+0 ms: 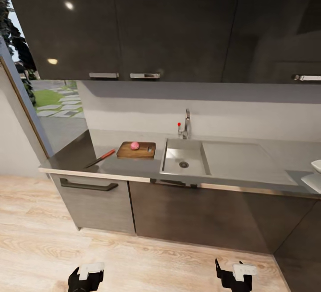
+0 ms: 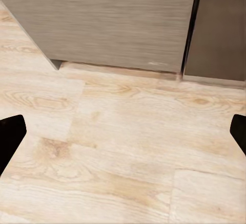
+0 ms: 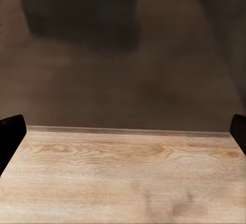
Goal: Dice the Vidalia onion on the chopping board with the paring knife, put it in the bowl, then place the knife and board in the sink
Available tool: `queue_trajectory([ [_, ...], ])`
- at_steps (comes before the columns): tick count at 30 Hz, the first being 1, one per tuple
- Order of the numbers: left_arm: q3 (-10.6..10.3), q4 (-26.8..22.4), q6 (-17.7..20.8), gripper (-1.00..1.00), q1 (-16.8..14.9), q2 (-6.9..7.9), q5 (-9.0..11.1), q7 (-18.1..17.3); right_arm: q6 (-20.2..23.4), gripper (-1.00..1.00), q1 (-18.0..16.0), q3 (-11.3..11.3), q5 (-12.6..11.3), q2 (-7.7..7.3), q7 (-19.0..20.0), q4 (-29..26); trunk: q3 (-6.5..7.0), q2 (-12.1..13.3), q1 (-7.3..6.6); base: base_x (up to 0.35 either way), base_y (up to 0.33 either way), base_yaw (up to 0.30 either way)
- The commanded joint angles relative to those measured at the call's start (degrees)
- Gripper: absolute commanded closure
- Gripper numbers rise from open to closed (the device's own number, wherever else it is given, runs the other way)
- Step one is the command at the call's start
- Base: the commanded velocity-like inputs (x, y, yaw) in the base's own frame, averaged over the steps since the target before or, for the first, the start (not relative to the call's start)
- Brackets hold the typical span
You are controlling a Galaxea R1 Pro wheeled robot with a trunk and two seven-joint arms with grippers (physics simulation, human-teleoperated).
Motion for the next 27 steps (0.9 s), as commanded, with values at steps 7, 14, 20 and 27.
queue_trajectory([
  [7, -0.5, 0.2, -0.3, -1.00, -0.1, -0.03, 0.3, 0.1, -0.2, -1.00, -0.1, -0.5, 0.6, -0.04, 0.0, 0.0, 0.23, -0.1, 0.04, 0.000, 0.000, 0.000],
  [14, -0.5, 0.2, -0.3, -1.00, -0.1, -0.04, 0.3, 0.1, -0.1, -1.00, -0.1, -0.5, 0.7, -0.38, 0.1, 0.1, 0.25, -0.1, 0.04, 0.000, 0.000, 0.000],
  [20, -0.5, 0.2, -0.3, -1.00, -0.1, -0.04, 0.3, 0.1, -0.1, -1.00, -0.1, -0.5, 0.7, -0.47, 0.1, 0.1, 0.25, -0.1, 0.04, 0.000, 0.000, 0.000],
  [27, -0.5, 0.2, -0.3, -1.00, -0.1, -0.04, 0.3, 0.1, -0.1, -1.00, -0.1, -0.4, 0.6, -0.16, 0.1, 0.0, 0.28, -0.1, 0.04, 0.000, 0.000, -0.043],
])
